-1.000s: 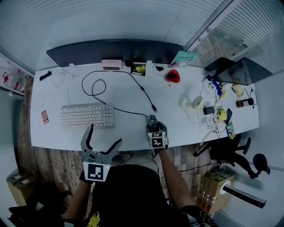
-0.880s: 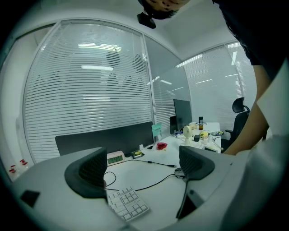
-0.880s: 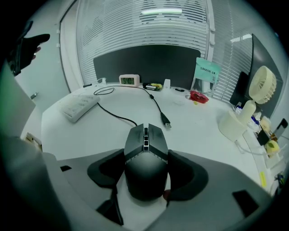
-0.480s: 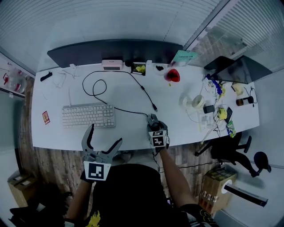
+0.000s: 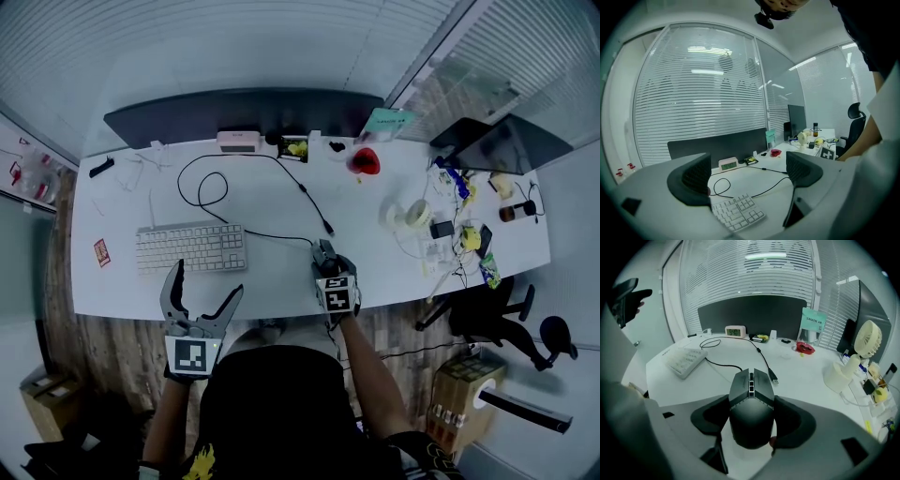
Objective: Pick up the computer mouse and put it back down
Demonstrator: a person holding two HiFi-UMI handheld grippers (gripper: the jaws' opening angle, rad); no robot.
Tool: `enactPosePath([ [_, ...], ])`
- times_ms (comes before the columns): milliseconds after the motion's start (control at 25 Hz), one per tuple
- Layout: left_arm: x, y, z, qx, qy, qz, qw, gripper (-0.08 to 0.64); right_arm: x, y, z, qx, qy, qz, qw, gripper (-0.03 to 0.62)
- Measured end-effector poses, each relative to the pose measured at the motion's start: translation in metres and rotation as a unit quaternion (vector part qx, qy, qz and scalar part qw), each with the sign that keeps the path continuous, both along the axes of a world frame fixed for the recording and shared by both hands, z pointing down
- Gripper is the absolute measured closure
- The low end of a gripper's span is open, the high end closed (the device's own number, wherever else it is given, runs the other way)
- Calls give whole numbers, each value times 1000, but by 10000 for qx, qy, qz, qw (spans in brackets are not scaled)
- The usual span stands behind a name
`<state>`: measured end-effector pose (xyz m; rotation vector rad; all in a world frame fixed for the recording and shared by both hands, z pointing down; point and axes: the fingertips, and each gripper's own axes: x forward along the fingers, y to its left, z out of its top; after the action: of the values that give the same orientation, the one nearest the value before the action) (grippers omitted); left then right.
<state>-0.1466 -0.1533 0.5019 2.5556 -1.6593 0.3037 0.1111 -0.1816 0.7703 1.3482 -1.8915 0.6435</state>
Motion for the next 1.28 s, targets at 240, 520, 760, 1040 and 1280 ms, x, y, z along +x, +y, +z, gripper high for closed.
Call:
enactPosePath([
  [240, -1, 0, -11, 225, -37, 41, 9997, 52, 0, 4, -43, 215, -185, 72, 9996, 288],
  [520, 1, 2, -21, 440, -88, 173, 9988, 52, 2, -3, -114, 861, -347, 164, 9955, 288],
  [760, -2, 3, -29, 500, -27, 155, 9986, 52, 4, -9, -178, 1382, -443, 128, 9893, 288],
  [1040, 0, 1, -35, 623, -111, 300, 9975, 52, 8, -15, -261, 2035, -727, 129, 9763, 288],
  [1280, 3, -1, -43, 711, -166, 372, 9966, 52, 9, -20, -324, 2419, -734, -49, 9675, 288],
])
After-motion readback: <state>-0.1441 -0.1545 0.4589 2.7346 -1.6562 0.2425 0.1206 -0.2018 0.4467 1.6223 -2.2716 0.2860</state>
